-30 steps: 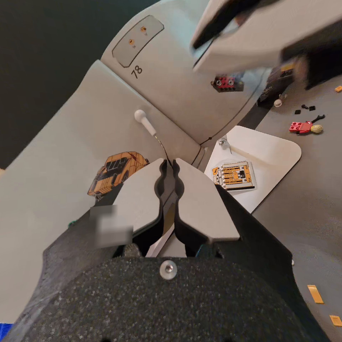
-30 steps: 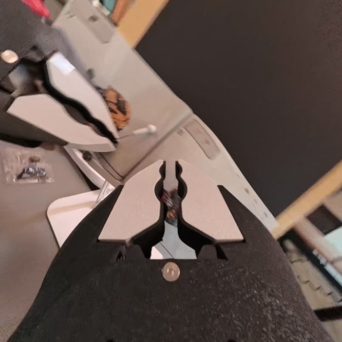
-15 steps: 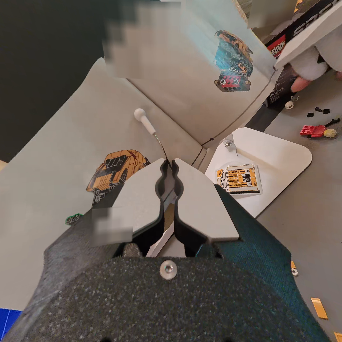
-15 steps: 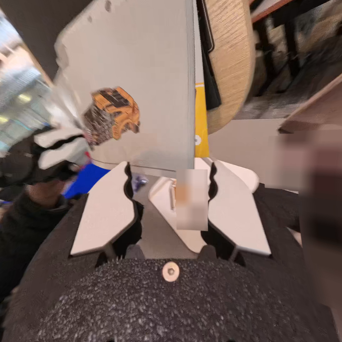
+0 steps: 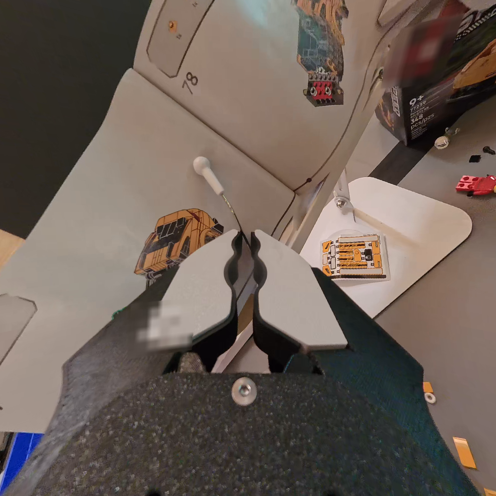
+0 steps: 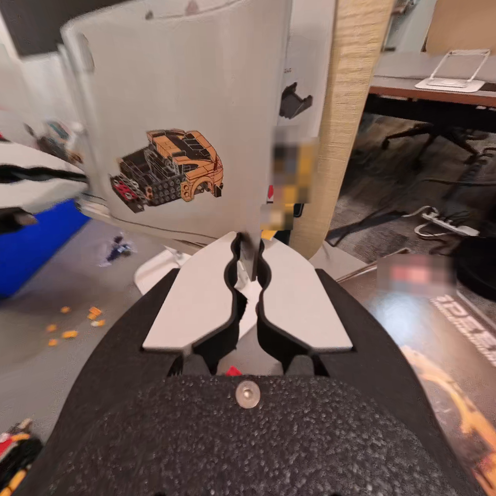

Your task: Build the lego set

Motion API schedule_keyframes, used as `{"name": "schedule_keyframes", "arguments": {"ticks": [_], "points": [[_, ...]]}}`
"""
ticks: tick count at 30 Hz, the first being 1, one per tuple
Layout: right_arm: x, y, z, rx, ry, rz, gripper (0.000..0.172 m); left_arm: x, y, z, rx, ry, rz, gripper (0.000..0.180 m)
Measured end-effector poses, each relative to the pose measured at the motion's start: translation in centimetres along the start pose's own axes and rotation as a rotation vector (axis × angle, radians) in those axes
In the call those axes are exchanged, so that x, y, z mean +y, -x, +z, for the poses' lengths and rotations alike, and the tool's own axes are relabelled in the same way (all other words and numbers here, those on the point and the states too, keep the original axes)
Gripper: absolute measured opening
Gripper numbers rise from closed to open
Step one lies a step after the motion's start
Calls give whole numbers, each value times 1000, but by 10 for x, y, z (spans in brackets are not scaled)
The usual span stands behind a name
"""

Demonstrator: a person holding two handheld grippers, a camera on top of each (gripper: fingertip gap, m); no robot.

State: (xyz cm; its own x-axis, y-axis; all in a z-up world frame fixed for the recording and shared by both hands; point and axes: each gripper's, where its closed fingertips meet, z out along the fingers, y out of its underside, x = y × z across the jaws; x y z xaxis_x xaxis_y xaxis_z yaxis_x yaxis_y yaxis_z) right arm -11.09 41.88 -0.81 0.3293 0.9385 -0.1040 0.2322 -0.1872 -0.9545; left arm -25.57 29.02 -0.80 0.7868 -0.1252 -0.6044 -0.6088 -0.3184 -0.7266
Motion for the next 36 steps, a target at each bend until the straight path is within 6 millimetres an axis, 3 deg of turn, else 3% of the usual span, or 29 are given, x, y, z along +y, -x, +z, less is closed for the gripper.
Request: {"name": "schedule_keyframes", "arguments": {"ticks": [5, 10, 16, 17, 19, 23, 27, 36], "points": [[9, -12, 8, 122, 67, -61, 17, 0, 1, 0, -66, 38, 79, 7], [11, -36, -5, 307, 61, -95, 45, 1, 2, -1, -103, 62, 120, 7], [-9, -42, 10, 140, 65, -81, 85, 1, 2, 0, -94, 52, 100, 7], [-11, -40, 14, 66, 76, -64, 85, 1, 2, 0, -93, 50, 99, 7], [-12, -28, 22, -111, 103, -18, 64, 2, 2, 1, -84, 43, 78, 7], [-9, -26, 10, -163, 80, 47, 47, 5, 6, 3, -62, 39, 29, 6], [1, -8, -18, -70, 31, 39, 40, 17, 13, 9, -72, 78, 21, 11], [-1, -11, -27, 42, 4, -38, 45, -2, 17, -9, -117, 8, -27, 5]]}}
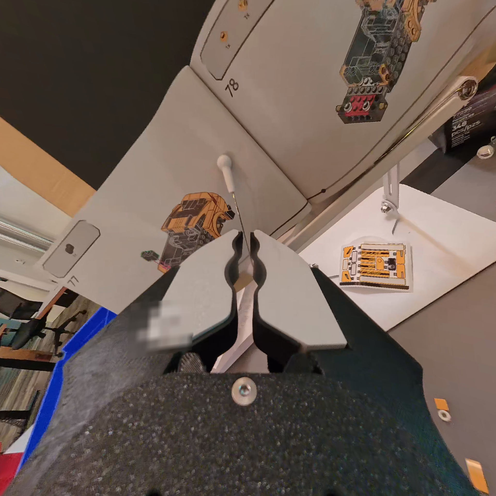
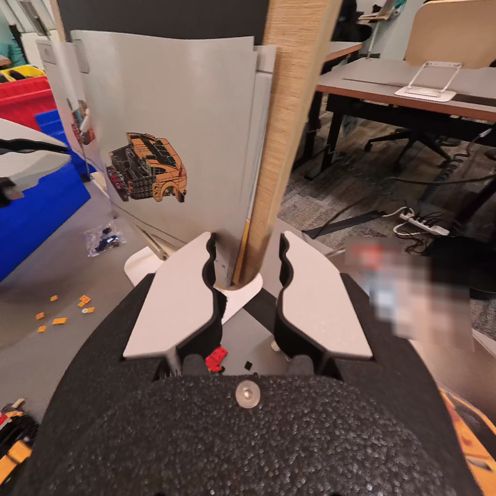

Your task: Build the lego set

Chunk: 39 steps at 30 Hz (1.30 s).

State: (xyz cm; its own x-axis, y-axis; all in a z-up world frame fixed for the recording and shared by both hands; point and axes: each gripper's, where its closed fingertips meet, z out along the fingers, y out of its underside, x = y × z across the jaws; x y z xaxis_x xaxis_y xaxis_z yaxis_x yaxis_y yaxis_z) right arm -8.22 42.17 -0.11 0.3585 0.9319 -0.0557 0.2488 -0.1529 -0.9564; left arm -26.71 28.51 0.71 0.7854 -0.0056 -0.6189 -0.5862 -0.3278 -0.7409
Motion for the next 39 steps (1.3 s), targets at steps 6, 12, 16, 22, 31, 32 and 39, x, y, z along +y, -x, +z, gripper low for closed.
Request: {"name": "schedule_keyframes", "arguments": {"ticks": [6, 12, 16, 22, 31, 32, 39], "points": [[-1, -18, -6, 106, -55, -17, 62, 8, -16, -11, 74, -19, -100, 6], [-5, -23, -8, 169, -72, -33, 58, 20, -44, -26, 169, -31, -193, 6], [-9, -11, -22, 195, -70, -65, 52, 25, -69, -49, 277, -58, -243, 9], [20, 85, -91, -49, -97, -193, 51, 46, -145, -112, 624, -66, -325, 24], [196, 204, -122, -199, 279, -168, 72, 81, -255, -152, 856, 131, -216, 62], [208, 207, -120, -178, 304, -159, 72, 81, -261, -153, 860, 138, -209, 67], [244, 206, -105, -74, 450, -177, 72, 95, -279, -146, 824, 165, -70, 69]]}}
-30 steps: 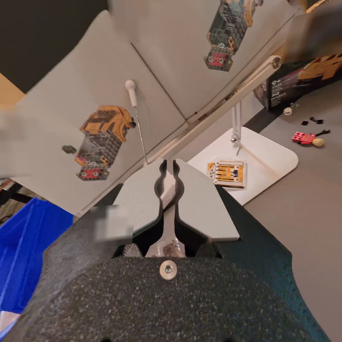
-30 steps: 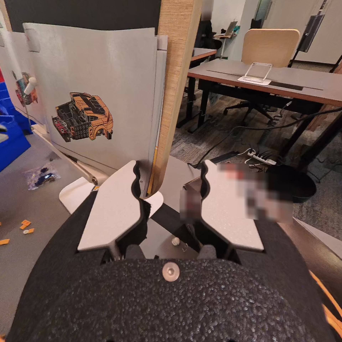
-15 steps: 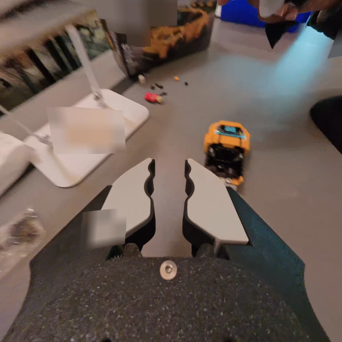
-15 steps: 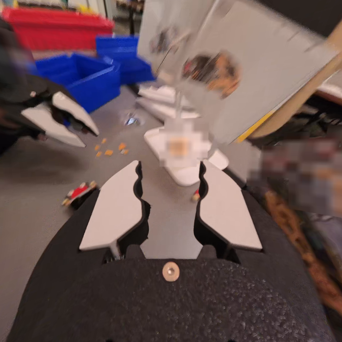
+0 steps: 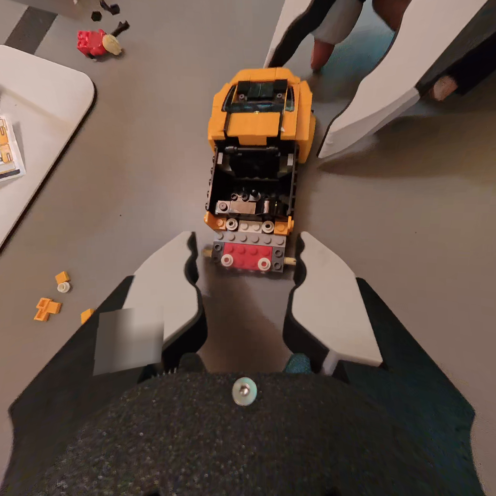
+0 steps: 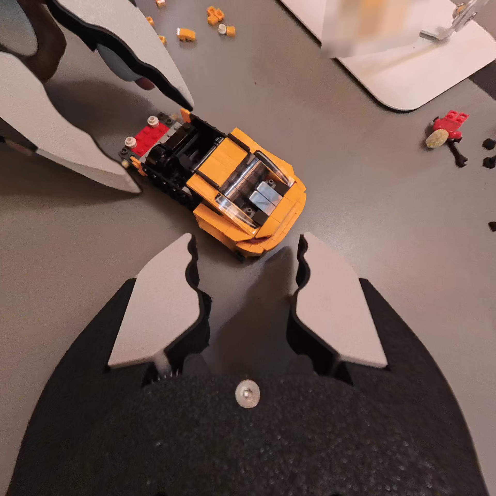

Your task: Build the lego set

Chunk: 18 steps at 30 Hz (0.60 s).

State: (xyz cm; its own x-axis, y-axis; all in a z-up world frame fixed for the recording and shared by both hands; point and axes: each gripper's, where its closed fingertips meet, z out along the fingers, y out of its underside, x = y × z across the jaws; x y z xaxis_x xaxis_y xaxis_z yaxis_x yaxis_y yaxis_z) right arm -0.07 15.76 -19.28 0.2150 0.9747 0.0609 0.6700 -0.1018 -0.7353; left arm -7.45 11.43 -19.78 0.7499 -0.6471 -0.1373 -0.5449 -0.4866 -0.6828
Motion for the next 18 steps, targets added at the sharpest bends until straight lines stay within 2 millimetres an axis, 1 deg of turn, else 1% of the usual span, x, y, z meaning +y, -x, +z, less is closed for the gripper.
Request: {"name": "schedule_keyframes", "arguments": {"ticks": [1, 3, 7, 12, 18], "points": [[1, 3, 0, 3, 8, -10, 71, 0, 0, 0, -2, -2, 7, 61], [2, 8, 0, 16, 16, -28, 69, 1, 1, 0, -2, 0, 19, 54], [4, 9, 1, 68, 38, -64, 63, 3, 1, -2, 18, -14, 32, 54], [6, 9, -2, 106, 53, -66, 47, 6, 2, -5, 42, -48, 62, 54], [7, 10, -3, 125, 53, -85, 38, 8, 9, -6, 38, -81, 57, 55]]}}
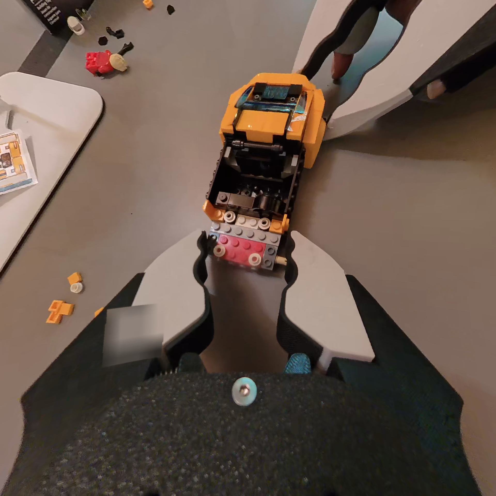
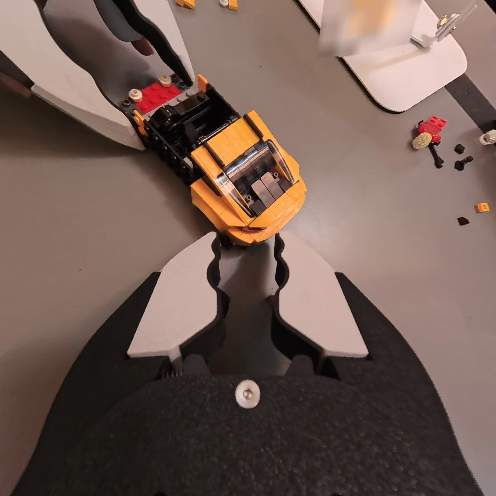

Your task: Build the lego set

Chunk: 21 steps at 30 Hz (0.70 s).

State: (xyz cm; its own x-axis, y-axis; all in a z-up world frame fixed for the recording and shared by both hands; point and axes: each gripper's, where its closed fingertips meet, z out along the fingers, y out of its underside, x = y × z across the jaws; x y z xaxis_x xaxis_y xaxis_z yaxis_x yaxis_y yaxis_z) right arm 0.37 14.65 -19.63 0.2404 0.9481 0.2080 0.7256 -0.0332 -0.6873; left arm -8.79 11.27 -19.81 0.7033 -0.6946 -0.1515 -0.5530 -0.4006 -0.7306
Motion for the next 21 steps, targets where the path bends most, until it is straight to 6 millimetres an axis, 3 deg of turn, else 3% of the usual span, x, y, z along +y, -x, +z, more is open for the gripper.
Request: {"name": "schedule_keyframes", "arguments": {"ticks": [15, 21], "points": [[-5, -3, 1, -22, -75, 0, 38, -3, 12, -8, -28, -61, -8, 53], [-16, -9, -7, -54, -179, 71, 39, -3, 13, -7, -39, -71, -28, 48]]}}
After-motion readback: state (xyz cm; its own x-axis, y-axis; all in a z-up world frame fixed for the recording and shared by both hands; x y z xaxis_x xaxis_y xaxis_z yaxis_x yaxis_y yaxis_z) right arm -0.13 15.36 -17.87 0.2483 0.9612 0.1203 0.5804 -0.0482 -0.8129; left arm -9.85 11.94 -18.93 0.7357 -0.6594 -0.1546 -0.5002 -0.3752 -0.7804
